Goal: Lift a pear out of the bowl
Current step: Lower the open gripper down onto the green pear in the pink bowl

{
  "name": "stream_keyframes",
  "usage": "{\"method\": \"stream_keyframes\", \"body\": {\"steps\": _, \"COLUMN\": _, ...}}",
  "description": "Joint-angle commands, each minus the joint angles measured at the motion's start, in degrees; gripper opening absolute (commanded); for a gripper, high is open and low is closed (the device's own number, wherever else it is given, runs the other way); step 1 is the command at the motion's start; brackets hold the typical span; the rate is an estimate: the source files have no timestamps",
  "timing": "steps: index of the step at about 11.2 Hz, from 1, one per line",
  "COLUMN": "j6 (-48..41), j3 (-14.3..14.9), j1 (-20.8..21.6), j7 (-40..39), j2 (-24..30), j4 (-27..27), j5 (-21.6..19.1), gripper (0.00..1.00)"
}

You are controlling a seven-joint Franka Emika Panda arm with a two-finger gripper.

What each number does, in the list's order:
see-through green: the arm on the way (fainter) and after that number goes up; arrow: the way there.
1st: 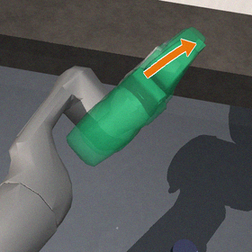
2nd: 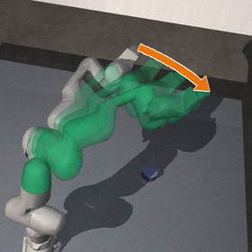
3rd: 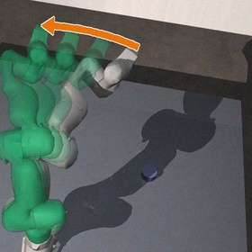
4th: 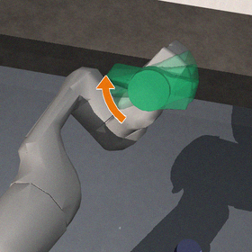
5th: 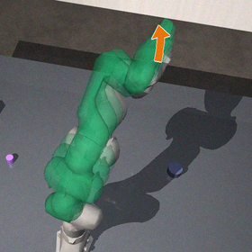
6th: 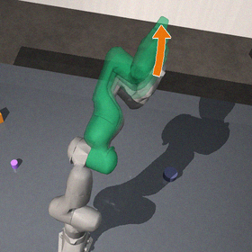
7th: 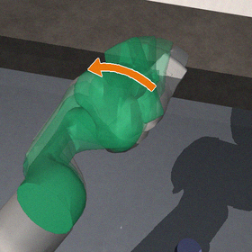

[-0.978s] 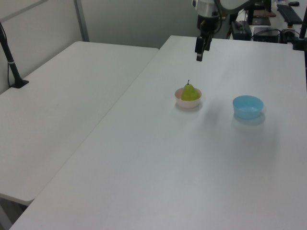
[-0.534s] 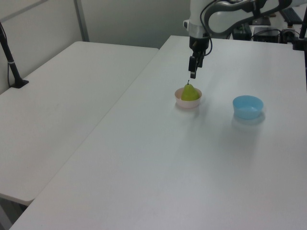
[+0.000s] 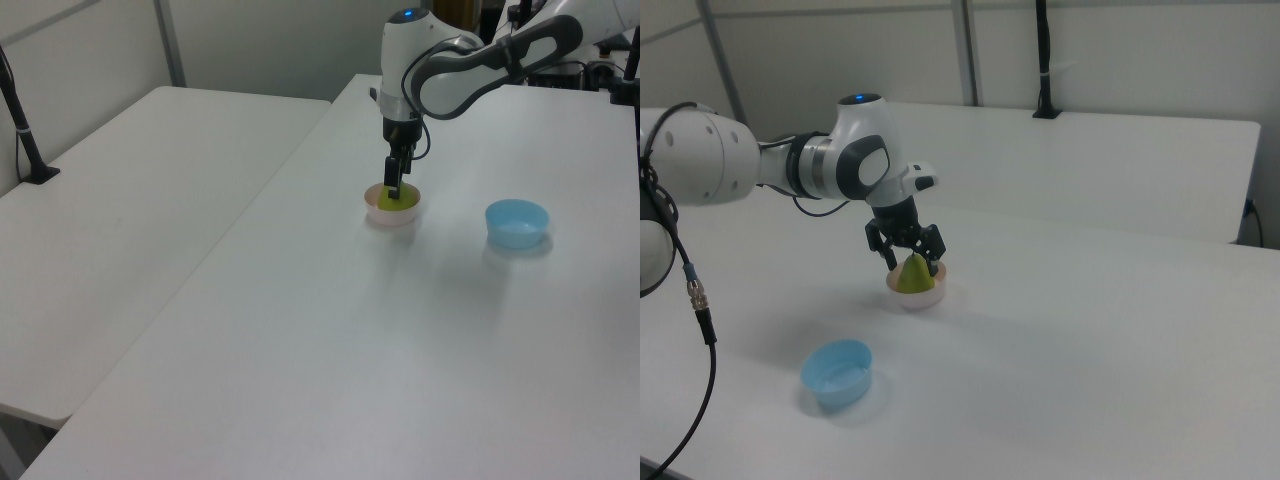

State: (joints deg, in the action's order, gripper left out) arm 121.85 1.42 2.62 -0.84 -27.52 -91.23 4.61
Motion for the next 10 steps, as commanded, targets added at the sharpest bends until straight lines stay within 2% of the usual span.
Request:
{"method": "stream_keyframes", "body": {"steps": 1, "j6": 1.37, "j3": 0.25, "j1": 0.37, "j7": -0.39, "j2": -1.21, "j4": 0.35, "j5": 0.75, "gripper": 1.00}}
{"method": "stream_keyframes", "body": {"steps": 4, "j6": 2.61, "j3": 0.25, "j1": 0.37, "j7": -0.83, "j2": -1.48, "j4": 0.18, "j5": 0.75, "gripper": 0.84}}
{"method": "stream_keyframes", "body": {"steps": 8, "j6": 2.69, "j3": 0.25, "j1": 0.46, "j7": -0.83, "j2": -2.27, "j4": 0.18, "j5": 1.36, "gripper": 0.79}}
{"method": "stream_keyframes", "body": {"steps": 10, "j6": 2.69, "j3": 0.25, "j1": 0.46, "j7": -0.91, "j2": -2.27, "j4": 0.18, "j5": 1.54, "gripper": 0.61}}
